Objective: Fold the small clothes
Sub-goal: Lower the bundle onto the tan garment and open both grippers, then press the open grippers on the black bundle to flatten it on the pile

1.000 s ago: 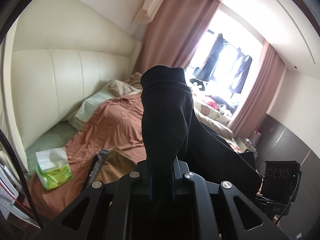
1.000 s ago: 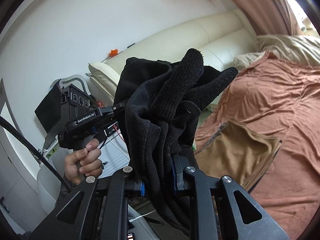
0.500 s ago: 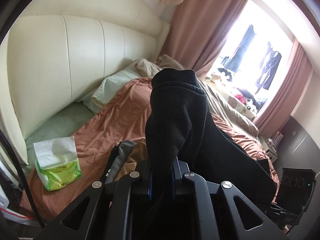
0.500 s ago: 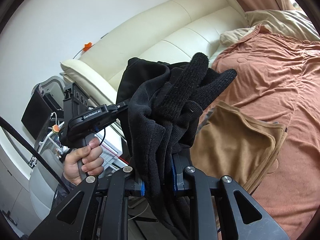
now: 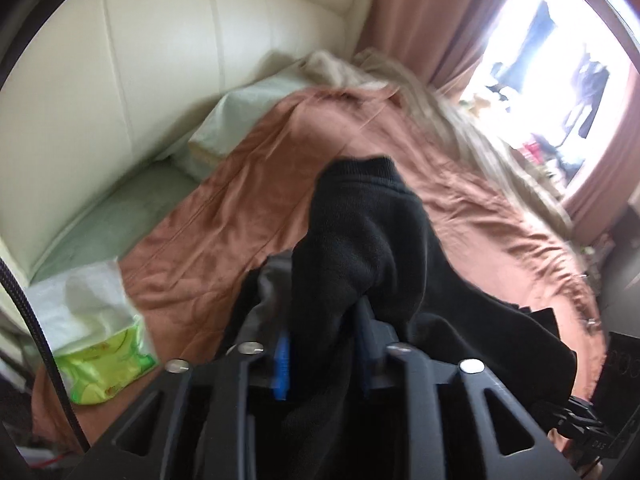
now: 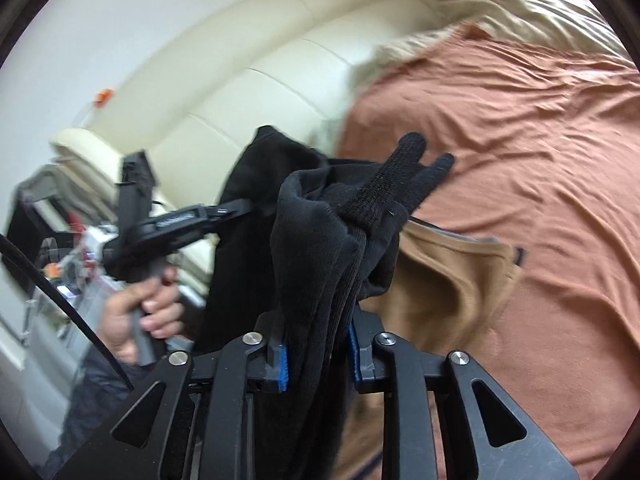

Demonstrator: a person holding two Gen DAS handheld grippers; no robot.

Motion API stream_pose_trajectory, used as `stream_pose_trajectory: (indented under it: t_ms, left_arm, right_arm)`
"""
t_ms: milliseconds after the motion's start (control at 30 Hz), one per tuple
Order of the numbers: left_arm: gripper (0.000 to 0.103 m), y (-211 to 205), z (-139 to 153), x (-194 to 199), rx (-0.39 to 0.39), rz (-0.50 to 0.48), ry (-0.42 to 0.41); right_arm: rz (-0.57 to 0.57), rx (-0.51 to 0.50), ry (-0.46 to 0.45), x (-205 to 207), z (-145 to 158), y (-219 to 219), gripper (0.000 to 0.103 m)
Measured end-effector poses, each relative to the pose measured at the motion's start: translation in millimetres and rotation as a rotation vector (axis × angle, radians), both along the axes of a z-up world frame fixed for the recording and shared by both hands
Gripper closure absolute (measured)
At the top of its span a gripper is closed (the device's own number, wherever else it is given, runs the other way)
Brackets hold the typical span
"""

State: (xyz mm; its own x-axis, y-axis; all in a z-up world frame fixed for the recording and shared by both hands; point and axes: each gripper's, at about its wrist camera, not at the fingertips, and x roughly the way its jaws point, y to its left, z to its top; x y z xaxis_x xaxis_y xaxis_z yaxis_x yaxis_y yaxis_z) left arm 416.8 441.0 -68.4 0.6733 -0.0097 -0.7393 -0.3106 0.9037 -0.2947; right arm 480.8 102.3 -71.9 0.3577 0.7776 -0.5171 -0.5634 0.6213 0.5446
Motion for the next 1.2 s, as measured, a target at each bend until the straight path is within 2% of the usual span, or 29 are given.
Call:
stream_pose_trajectory:
  t_ms: [33, 67, 133, 267, 400, 500, 867, 1033, 1200]
  left_arm:
    - [0.054, 4.5, -9.0, -0.9, -0.006, 0.026, 0.021]
    - [0.053, 8.5, -15.3, -3.7, -0.022, 0.038, 0.029]
    - [0.053, 15.5, -24.3, -13.9, -0.057, 0.046, 0.038]
    - [0.053, 19.2, -32.0, -38.9, -0.067, 0.049, 0.056]
    - [0.053, 15.7, -35.2, -57.4, -0.070, 0.046, 0.065]
    - [0.053, 8.0, -35.1, -76.7, -0.057, 0.040, 0.066]
    - [0.053, -8.4, -41.3, -143.4, -0.017, 0.061, 0.043]
    - [0.053, -19.9, -45.8, -163.3, -0.004, 0.044, 0.027]
    - [0.054, -30.7, -58.5, -179.2, 0.014, 0.022, 0.029]
  right_arm:
    - [-0.010, -0.012, 0.074, 8.5, -13.1, 0.1, 0.059]
    - [-0.029, -0.010, 0.142, 15.3, -26.3, -3.6, 0.050]
    - [-0.066, -0.024, 0.172, 16.8, -38.2, -11.9, 0.050]
    - [-0.079, -0.006, 0.171, 8.5, -40.0, -22.4, 0.050]
    - [-0.072, 0.002, 0.138, -5.4, -30.6, -21.8, 0.050]
    - [-0.042, -0.013, 0.077, -23.5, -14.8, -13.1, 0.050]
    - [0.165, -0.131, -0.135, -104.0, 24.5, 43.2, 0.056]
    - [0.224, -0.231, -0.194, -125.8, 22.6, 69.4, 0.056]
    - [0.240, -0.304, -0.183, -132.1, 2.6, 78.7, 0.056]
